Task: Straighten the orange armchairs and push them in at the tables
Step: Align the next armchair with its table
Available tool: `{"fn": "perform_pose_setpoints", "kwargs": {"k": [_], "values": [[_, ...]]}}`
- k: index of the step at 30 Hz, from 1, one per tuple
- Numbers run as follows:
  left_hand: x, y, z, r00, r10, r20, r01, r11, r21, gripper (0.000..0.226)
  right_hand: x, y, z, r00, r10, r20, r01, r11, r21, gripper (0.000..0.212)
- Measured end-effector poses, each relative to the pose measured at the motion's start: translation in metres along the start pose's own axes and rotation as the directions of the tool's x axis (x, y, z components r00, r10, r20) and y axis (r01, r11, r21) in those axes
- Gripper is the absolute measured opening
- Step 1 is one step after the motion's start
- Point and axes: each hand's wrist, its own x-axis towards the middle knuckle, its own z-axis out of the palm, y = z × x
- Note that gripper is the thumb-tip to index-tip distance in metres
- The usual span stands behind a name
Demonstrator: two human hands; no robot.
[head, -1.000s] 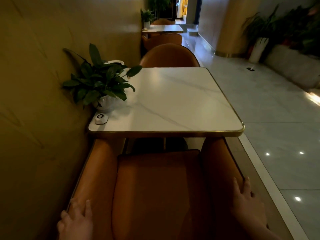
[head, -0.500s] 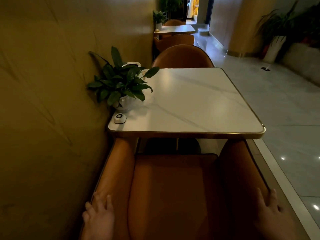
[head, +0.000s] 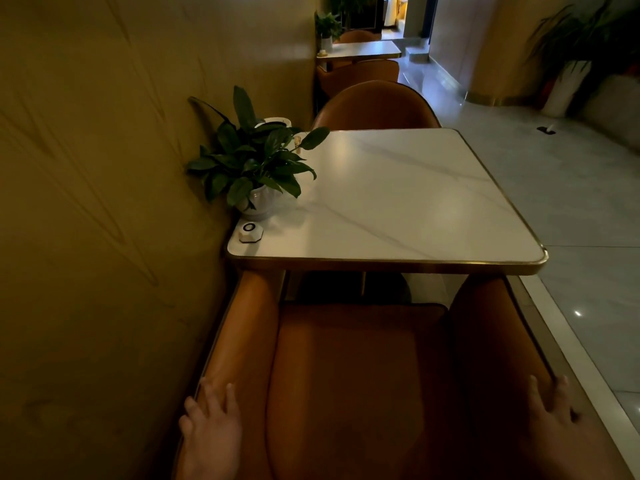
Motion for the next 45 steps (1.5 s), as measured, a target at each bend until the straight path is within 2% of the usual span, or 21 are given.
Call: {"fn": "perform_pose_setpoints", "kwargs": {"k": [8,11,14,23,26,28,29,31,33,35,38,40,43,45], "values": [[-0.004,-0.003,-0.004,0.998,0.037,-0.043,-0.033,0.995,0.09,0.053,-0.007,-0.001,-0.007,0.999,-0.049,0.0,0.049,0.998,-0.043,0.104],[-0.005,-0.004,-0.004,1.0,0.001,-0.016,0.0,0.994,0.109,0.055,-0.008,-0.001,-0.006,0.999,-0.045,-0.008,0.044,0.998,-0.04,0.101],[-0.001,-0.008,0.0,0.997,0.024,-0.068,-0.017,0.994,0.106,0.06,-0.007,0.001,-0.004,0.999,-0.048,-0.01,0.047,0.998,-0.034,0.102],[-0.001,-0.005,-0.002,0.997,0.025,-0.069,-0.015,0.989,0.145,0.048,-0.011,0.0,0.0,0.998,-0.022,-0.055,0.019,0.999,-0.041,0.099],[-0.004,0.007,-0.013,0.999,-0.037,-0.024,0.042,0.974,0.223,0.068,-0.008,-0.001,0.001,0.998,-0.021,-0.057,0.018,0.999,-0.05,0.1],[-0.01,0.01,-0.01,0.988,-0.033,-0.153,0.071,0.966,0.25,0.068,-0.007,0.0,0.003,0.998,-0.027,-0.06,0.024,0.998,-0.054,0.101],[-0.011,0.009,-0.011,0.986,-0.038,-0.164,0.085,0.955,0.285,0.066,-0.007,0.001,0.003,0.998,-0.029,-0.062,0.026,0.998,-0.053,0.101],[-0.012,0.009,-0.011,0.991,-0.039,-0.13,0.076,0.952,0.296,0.067,-0.006,0.003,0.002,0.998,-0.032,-0.057,0.029,0.999,-0.046,0.101],[-0.014,0.008,-0.015,0.991,-0.039,-0.127,0.067,0.97,0.233,0.068,-0.008,0.004,0.001,0.998,-0.04,-0.043,0.038,0.998,-0.052,0.102],[-0.015,0.005,-0.014,0.998,-0.052,-0.029,0.058,0.969,0.238,0.07,-0.011,0.006,0.004,0.997,-0.065,-0.039,0.062,0.995,-0.073,0.102],[-0.023,-0.006,-0.005,0.999,-0.003,-0.047,0.014,0.971,0.237,0.072,-0.018,0.01,0.005,0.998,-0.062,-0.029,0.059,0.995,-0.08,0.103],[-0.029,-0.007,-0.007,0.999,-0.017,0.029,0.007,0.95,0.312,0.064,-0.024,0.01,0.004,0.999,-0.044,-0.024,0.042,0.996,-0.073,0.101],[-0.027,-0.011,-0.002,0.999,0.014,0.049,-0.025,0.972,0.235,0.056,-0.027,0.007,0.0,0.998,-0.054,-0.041,0.051,0.995,-0.081,0.1],[-0.026,-0.014,0.004,1.0,0.02,0.006,-0.021,0.978,0.21,0.054,-0.028,0.007,-0.001,0.998,-0.045,-0.031,0.043,0.997,-0.061,0.097]]}}
